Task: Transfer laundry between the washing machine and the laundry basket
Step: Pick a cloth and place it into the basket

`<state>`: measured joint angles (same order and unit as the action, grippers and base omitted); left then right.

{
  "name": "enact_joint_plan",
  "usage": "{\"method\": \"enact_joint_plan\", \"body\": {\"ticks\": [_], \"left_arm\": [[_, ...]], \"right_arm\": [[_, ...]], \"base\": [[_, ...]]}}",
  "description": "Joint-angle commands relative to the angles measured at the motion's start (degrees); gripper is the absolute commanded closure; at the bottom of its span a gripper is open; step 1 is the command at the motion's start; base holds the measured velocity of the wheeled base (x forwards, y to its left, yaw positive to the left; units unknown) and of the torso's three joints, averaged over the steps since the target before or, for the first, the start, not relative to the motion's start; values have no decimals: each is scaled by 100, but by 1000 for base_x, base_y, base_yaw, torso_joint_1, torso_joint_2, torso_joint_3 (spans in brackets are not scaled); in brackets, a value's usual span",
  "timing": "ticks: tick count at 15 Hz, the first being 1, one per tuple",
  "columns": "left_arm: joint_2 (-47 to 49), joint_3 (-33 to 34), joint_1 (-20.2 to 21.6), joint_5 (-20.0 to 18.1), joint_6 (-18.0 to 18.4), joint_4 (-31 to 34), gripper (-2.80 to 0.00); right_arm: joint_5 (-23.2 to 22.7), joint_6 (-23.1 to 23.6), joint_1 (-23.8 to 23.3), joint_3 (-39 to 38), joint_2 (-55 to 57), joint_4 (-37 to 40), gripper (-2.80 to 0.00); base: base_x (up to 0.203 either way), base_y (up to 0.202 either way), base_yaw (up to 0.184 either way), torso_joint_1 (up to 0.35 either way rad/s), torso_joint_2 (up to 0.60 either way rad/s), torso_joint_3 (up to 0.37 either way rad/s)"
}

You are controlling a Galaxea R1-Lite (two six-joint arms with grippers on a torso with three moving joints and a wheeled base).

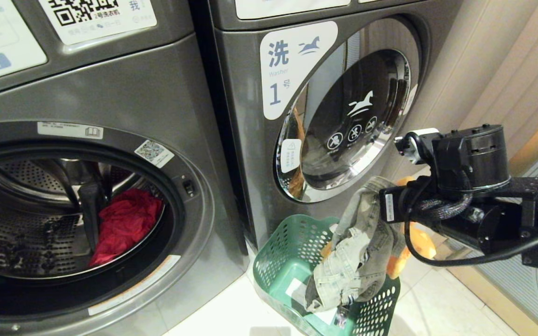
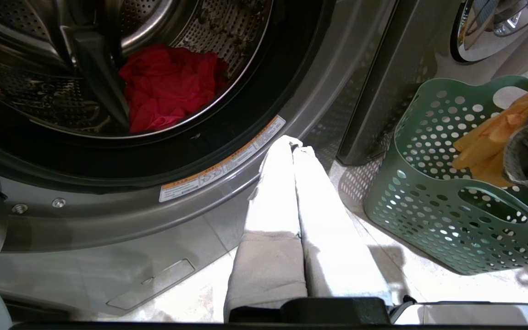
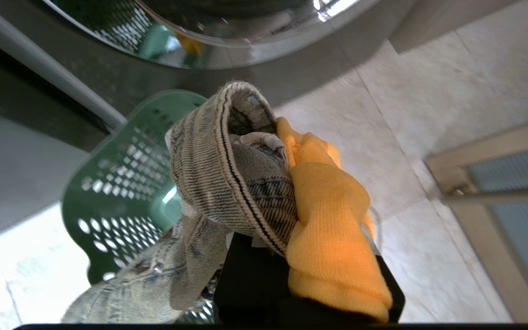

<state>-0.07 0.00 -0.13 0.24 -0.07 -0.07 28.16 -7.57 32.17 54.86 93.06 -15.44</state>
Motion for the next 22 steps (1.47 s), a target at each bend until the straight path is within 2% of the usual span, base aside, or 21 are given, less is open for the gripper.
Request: {"method": "enact_joint_plan", "body": {"ticks": [1,8,11,17,18,19,22], "left_arm": [[7,0,0,2,-1,-1,0],[7,0,-4,2,-1,-1,0],[7,0,4,2,-10,-1,0],[7,0,5,2,-1,-1,0],[7,0,5,2,-10,-1,0],[7,0,5,2,-1,-1,0],[7,0,5,2,-1,-1,0]], "right_arm": [[-71,10,-29,-4,257,-177,0],[-470,-58,321,103,640,-260,0],[-432,-77,306,93,1101,-698,0],[-435,-362,67,115,1743,-799,0],[-435,-362,38,113,1819,-898,-253],[-435,-350,35,113,1839,-1005,-280],[-435,-280,44,122,1857,-1145,-280]], "base": [[0,0,0,0,0,0],[0,0,0,0,0,0],[0,0,0,0,0,0],[0,0,0,0,0,0],[0,0,0,0,0,0],[0,0,0,0,0,0],[0,0,0,0,0,0]]}}
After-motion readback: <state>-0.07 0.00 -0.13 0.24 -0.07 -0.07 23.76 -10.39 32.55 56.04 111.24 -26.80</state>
